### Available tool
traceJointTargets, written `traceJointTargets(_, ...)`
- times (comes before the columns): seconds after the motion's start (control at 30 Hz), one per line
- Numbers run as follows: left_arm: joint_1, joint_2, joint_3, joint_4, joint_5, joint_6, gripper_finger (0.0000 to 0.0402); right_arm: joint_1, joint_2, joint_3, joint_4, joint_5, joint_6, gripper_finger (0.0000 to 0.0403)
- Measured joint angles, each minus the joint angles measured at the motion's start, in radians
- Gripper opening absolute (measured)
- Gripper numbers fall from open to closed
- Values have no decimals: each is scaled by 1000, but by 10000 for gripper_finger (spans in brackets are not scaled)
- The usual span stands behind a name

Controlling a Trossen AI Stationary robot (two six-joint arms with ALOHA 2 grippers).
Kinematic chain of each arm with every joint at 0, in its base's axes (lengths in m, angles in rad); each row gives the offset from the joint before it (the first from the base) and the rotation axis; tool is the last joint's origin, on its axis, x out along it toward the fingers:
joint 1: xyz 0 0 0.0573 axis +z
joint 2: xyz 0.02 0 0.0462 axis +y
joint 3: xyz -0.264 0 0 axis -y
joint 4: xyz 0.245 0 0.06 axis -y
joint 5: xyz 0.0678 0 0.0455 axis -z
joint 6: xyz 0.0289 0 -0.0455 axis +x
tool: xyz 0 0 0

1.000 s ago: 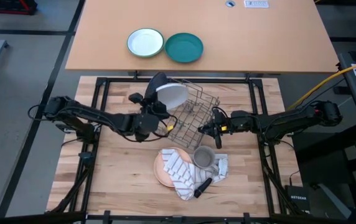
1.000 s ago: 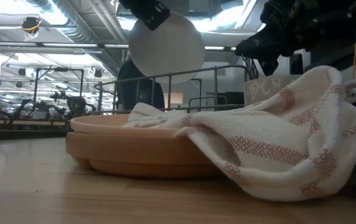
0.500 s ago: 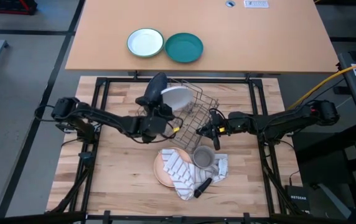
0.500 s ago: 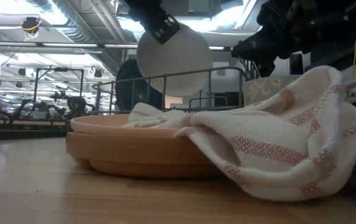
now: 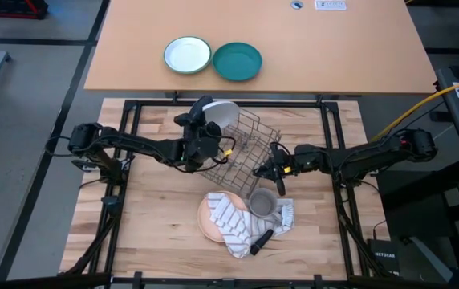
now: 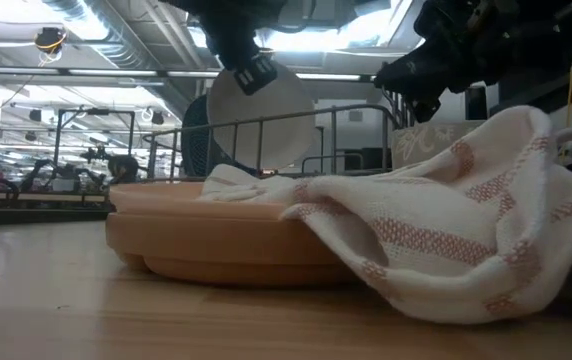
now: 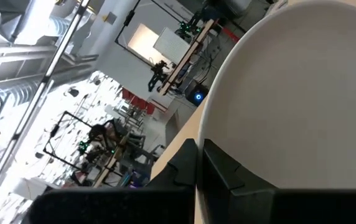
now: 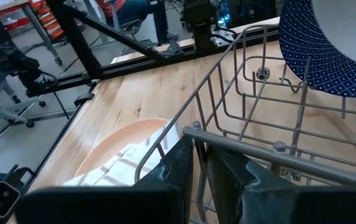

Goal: Sort dishes
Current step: Put the white plate into the dish rack

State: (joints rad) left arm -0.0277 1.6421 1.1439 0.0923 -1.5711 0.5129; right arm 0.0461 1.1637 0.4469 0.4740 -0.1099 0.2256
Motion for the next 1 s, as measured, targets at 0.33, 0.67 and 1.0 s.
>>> traceJointTargets(0.33,10,0,-7,-5,0,16,0,14,0,-2,-2,-56,-25,46)
traceJointTargets(0.67,-11,1,-24,-6,0,19,0,14,-2,-3,10,23,-24,46)
traceJointTargets(1.0,-27,43,-24,-5,1,44,0,12,-2,-4,34,-4,-14,46)
